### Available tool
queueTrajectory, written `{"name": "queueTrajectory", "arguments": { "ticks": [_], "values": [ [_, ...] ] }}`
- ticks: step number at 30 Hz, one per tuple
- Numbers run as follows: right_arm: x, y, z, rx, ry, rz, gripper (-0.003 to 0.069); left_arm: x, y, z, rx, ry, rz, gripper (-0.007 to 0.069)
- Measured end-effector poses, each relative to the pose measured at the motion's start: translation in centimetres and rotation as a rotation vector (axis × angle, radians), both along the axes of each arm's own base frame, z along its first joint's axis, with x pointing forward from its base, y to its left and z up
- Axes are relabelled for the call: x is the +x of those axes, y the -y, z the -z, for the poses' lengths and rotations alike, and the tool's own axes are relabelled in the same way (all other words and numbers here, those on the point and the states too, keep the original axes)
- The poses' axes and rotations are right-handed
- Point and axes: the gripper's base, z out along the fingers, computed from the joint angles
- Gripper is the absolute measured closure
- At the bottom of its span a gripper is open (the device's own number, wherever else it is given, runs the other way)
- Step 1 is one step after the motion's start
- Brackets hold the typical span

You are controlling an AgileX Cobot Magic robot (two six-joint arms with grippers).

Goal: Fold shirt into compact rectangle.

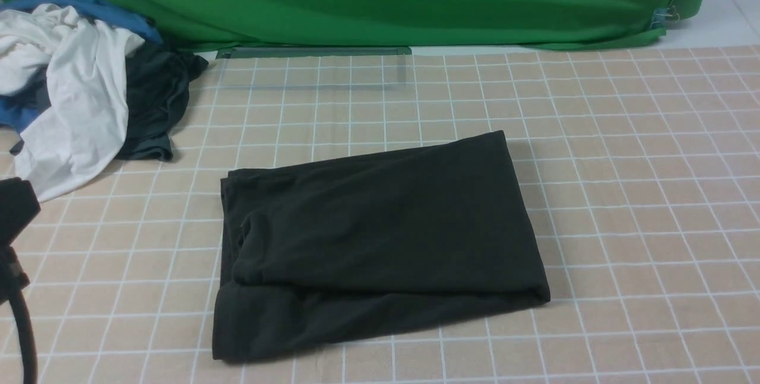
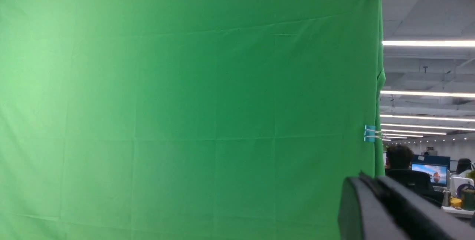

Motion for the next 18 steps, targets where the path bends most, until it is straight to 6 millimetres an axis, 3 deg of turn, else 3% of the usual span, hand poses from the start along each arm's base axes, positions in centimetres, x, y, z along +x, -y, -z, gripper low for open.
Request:
{"name": "queueTrajectory", "arguments": {
  "ticks": [11, 18],
  "values": [
    [0.0, 0.0, 0.0, 0.0, 0.0, 0.0, 0.0578, 0.0, 0.0, 0.0, 0.0, 0.0, 0.0, 0.0606],
    [0.0, 0.0, 0.0, 0.0, 0.0, 0.0, 0.0568, -0.93, -0.35, 0.16, 0.163, 0.106, 0.039, 0.0606]
  ]
}}
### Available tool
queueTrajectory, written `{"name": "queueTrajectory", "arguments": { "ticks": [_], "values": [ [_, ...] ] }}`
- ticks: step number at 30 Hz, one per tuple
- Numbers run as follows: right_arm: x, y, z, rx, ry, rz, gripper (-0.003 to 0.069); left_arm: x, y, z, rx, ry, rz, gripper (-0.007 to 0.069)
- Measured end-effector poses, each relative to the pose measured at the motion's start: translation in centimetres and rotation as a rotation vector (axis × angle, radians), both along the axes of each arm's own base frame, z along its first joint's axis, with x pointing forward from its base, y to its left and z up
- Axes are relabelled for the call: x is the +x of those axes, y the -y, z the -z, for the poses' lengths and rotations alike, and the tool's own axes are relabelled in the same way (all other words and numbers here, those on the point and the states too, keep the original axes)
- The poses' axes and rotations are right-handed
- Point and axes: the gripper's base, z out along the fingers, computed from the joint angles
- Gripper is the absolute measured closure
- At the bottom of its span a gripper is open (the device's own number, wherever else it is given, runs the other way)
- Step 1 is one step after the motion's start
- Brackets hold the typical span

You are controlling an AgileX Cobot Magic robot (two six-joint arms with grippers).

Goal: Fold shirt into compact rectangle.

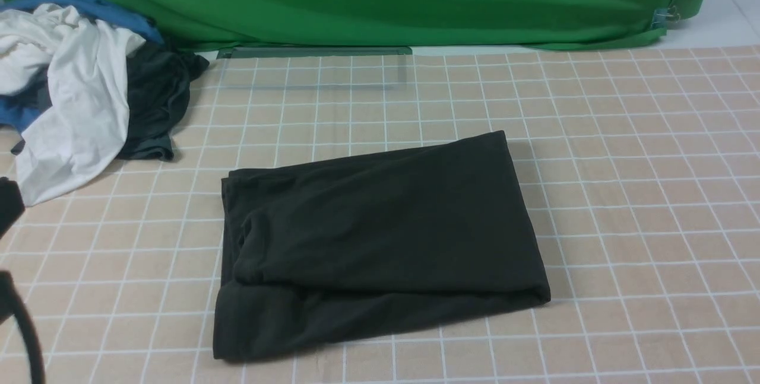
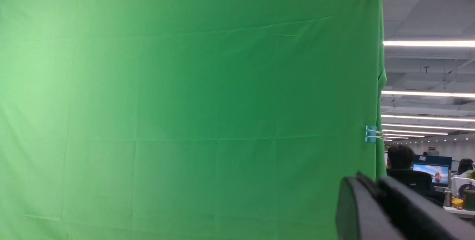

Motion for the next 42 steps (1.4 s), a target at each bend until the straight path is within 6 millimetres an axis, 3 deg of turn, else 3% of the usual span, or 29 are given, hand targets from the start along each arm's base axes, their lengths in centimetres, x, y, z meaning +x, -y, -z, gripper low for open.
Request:
{"name": "queueTrajectory", "arguments": {
  "ticks": [3, 5, 8, 12, 15, 42],
  "values": [
    [0.0, 0.0, 0.0, 0.0, 0.0, 0.0, 0.0568, -0.8, -0.1, 0.9, 0.03, 0.098, 0.008, 0.0606],
    [0.0, 0.0, 0.0, 0.0, 0.0, 0.0, 0.0568, -1.8, -0.5, 3.1, 0.069, 0.226, -0.042, 0.0606],
    [0.0, 0.0, 0.0, 0.0, 0.0, 0.0, 0.0568, -2.1, -1.1, 6.6, 0.098, 0.275, -0.128, 0.0606],
    [0.0, 0.0, 0.0, 0.0, -0.001, 0.0, 0.0556, -2.2, -1.6, 11.8, 0.117, 0.232, -0.209, 0.0606],
    [0.1, 0.0, 0.1, 0.0, -0.003, 0.0, 0.0549, -1.9, -1.7, 14.1, 0.12, 0.171, -0.223, 0.0606],
    [0.1, 0.0, 0.2, -0.001, -0.006, 0.0, 0.0482, -1.9, -1.9, 14.3, 0.211, 0.179, -0.227, 0.0605]
  ]
}}
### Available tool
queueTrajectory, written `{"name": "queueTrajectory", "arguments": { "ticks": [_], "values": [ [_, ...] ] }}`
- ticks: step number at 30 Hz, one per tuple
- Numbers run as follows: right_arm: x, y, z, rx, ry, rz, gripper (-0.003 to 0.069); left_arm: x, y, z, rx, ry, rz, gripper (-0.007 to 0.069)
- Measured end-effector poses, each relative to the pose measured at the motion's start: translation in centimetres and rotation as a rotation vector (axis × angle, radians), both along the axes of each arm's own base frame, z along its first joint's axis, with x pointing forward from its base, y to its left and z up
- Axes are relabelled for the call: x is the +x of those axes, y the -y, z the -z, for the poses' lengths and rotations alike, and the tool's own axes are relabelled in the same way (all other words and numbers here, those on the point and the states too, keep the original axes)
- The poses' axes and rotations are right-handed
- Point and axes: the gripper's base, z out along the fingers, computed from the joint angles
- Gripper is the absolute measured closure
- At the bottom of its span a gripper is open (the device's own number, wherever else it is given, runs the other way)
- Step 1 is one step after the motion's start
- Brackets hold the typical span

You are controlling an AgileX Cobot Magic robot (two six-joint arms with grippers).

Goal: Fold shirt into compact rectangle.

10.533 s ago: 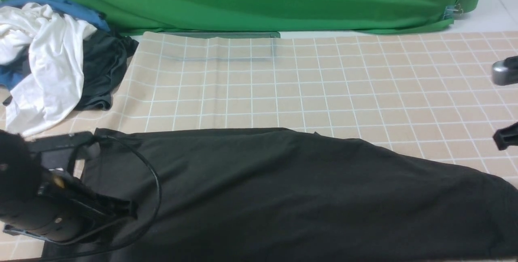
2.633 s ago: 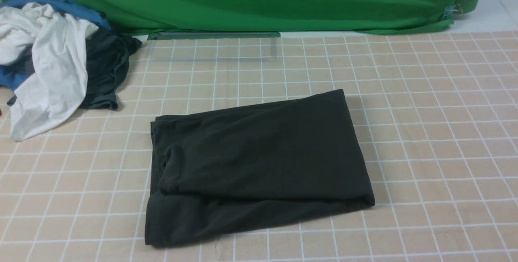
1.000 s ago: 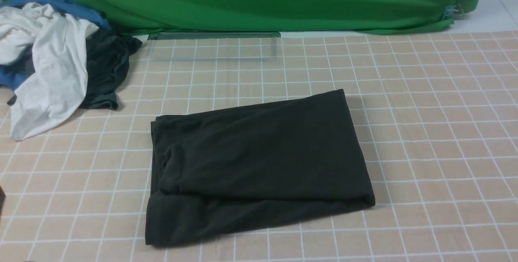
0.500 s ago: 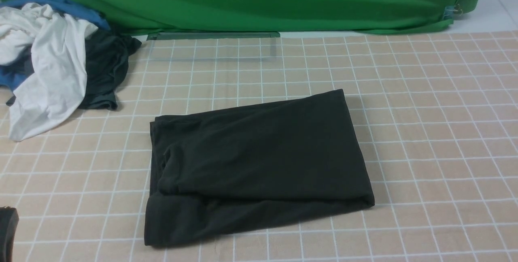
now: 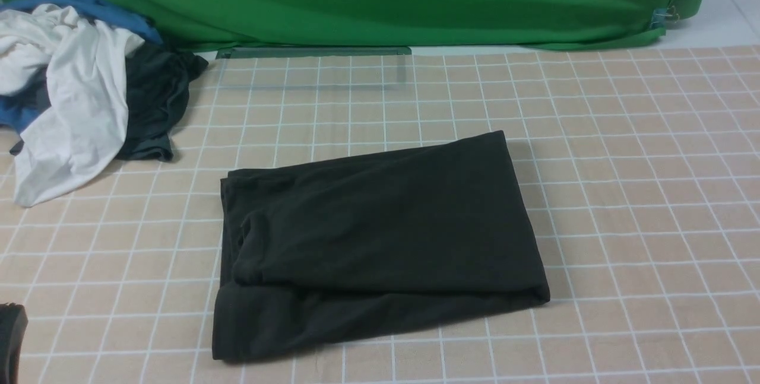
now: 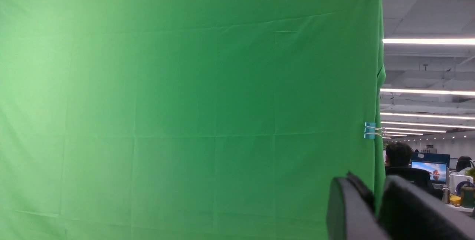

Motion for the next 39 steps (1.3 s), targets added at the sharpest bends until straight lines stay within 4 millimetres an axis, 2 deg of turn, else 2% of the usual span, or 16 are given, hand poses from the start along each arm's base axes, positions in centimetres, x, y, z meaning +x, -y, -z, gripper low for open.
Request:
{"name": "queueTrajectory", "arguments": {
  "ticks": [12, 15, 20, 22, 23, 24, 28, 30, 39],
  "values": [
    [0.0, 0.0, 0.0, -0.002, -0.005, 0.0, 0.0462, 0.0, 0.0, 0.0, 0.001, 0.0, 0.0, 0.0605],
    [0.4, -0.2, 0.8, -0.047, -0.091, 0.005, 0.0455, 0.0, 0.0, 0.0, 0.001, 0.0, 0.0, 0.0605],
    [1.5, -0.3, 4.6, -0.153, -0.376, 0.082, 0.0442, 0.0, 0.0, 0.0, 0.001, 0.001, 0.0, 0.0605],
    [2.3, 0.0, 7.7, -0.173, -0.502, 0.153, 0.0442, 0.0, 0.0, 0.0, 0.001, 0.001, 0.0, 0.0605],
    [2.3, 0.0, 7.7, -0.173, -0.502, 0.153, 0.0442, 0.0, 0.0, 0.0, 0.001, 0.001, 0.0, 0.0605],
    [2.8, 0.2, 10.5, -0.179, -0.585, 0.186, 0.0442, 0.0, 0.0, 0.0, 0.001, 0.001, 0.0, 0.0605],
    [3.0, 0.4, 15.7, -0.163, -0.721, 0.211, 0.0442, 0.0, 0.0, 0.0, 0.001, 0.001, 0.0, 0.0605],
    [3.0, 0.4, 16.4, -0.146, -0.724, 0.211, 0.0442, 0.0, 0.0, 0.0, 0.001, 0.004, 0.0, 0.0605],
    [3.0, 0.4, 16.2, -0.13, -0.702, 0.199, 0.0442, 0.0, 0.0, -0.1, 0.001, 0.007, -0.002, 0.0605]
  ]
}}
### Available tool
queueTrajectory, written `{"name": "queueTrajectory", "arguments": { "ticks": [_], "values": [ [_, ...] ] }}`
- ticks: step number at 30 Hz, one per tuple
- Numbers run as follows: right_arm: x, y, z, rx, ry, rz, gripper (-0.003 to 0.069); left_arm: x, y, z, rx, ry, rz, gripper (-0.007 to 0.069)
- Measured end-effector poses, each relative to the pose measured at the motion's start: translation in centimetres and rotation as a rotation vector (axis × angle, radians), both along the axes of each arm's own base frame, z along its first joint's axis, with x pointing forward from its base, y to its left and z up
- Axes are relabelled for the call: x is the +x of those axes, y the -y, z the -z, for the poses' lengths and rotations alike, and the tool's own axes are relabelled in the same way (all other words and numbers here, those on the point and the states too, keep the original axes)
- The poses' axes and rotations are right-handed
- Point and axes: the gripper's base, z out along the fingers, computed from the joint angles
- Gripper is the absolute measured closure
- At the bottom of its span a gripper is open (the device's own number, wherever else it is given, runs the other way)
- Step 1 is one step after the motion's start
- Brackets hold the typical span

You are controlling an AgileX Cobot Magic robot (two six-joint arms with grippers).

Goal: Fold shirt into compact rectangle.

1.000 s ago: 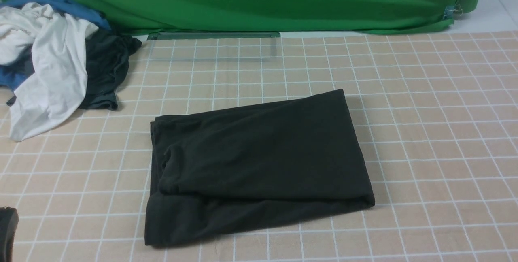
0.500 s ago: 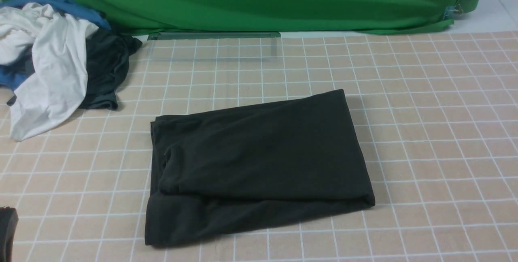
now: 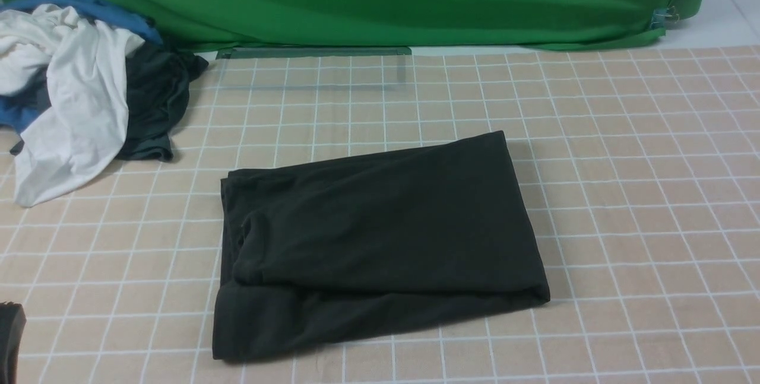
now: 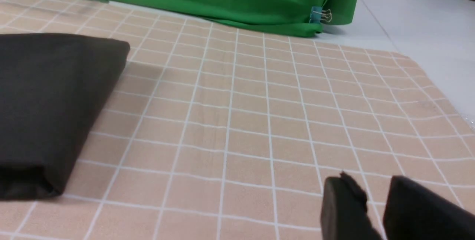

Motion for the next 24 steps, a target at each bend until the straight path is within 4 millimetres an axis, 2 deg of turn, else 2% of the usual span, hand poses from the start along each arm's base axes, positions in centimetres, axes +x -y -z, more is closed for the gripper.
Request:
{"name": "queueTrajectory", "arguments": {
  "ticks": [24],
  "values": [
    [0.0, 0.0, 0.0, 0.001, 0.0, 0.0, 0.0423, 0.0, 0.0, -0.01, 0.0, 0.001, 0.0, 0.0605]
  ]
}}
